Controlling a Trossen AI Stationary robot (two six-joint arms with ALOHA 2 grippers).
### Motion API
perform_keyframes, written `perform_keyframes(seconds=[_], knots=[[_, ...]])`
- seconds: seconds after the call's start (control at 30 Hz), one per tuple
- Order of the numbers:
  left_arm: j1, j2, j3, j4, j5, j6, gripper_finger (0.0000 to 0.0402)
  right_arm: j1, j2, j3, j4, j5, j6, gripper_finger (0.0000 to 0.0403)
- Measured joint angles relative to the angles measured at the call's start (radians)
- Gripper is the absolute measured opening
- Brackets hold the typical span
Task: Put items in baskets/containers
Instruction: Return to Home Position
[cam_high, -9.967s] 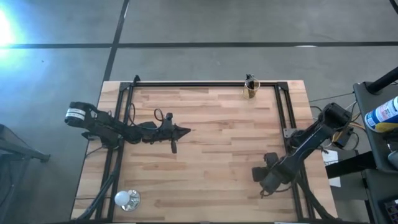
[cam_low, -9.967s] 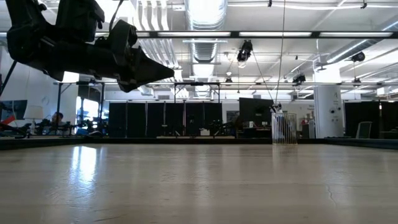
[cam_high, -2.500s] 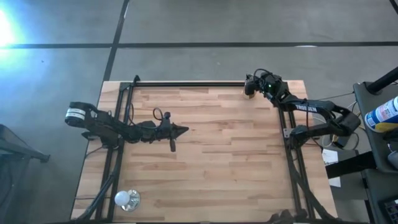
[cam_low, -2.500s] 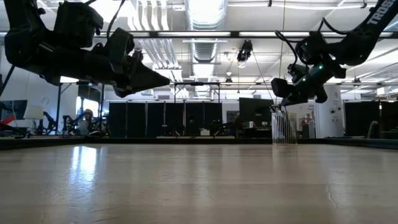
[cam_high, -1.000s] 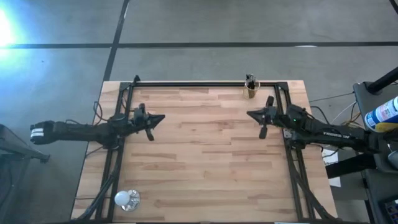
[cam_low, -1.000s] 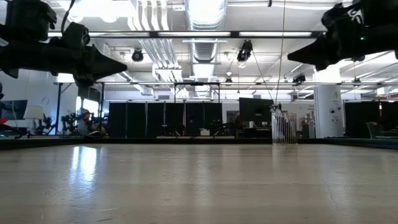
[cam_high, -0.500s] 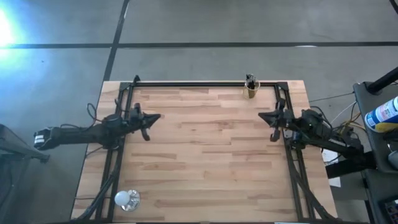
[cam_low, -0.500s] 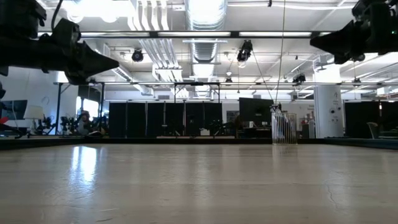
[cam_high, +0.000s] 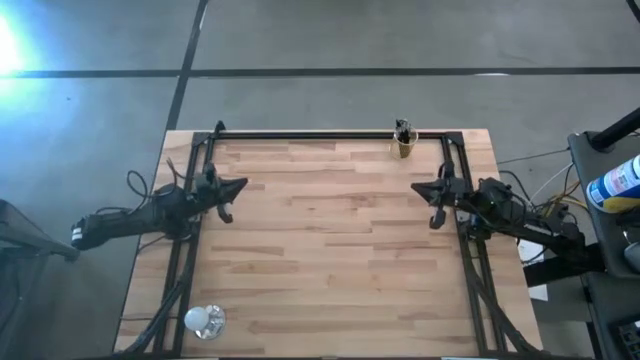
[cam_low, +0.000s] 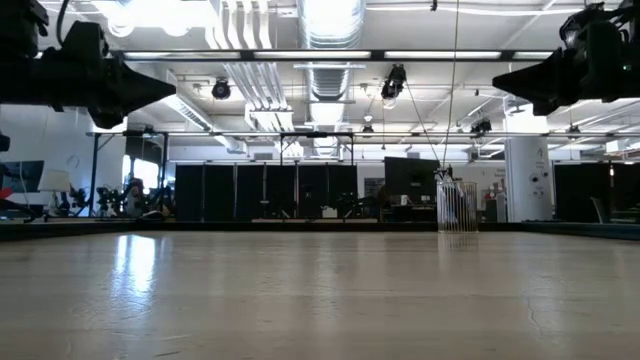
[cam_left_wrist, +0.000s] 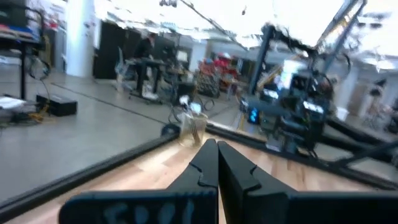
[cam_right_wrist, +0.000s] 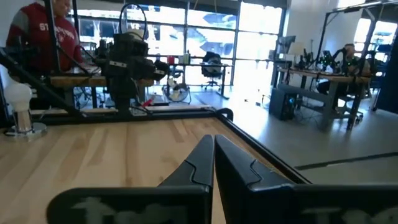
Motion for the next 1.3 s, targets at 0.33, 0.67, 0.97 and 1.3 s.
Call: perform_keyframes(seconds=[0.33,0.67,0.97,1.3], knots=[[0.001,-0.086,-0.014,-0.067,-0.018,0.003,0.0000,0.000,0.000,-0.052,0.061,0.000,0.029,0.0008],[0.001,-0.085,-0.015,-0.080,-0.013,0.009,0.0000,0.000,0.000,-0.071,0.074,0.031,0.022,0.0008],[0.001,-0.085,-0.016,-0.105,0.005,-0.011,0.0000,0.000,0.002,-0.073,0.063,0.032,0.023,0.0008],[0.001,-0.085,-0.016,-0.114,0.005,0.008,0.0000,0.000,0.003,-0.073,0.062,0.082,0.027,0.0008]])
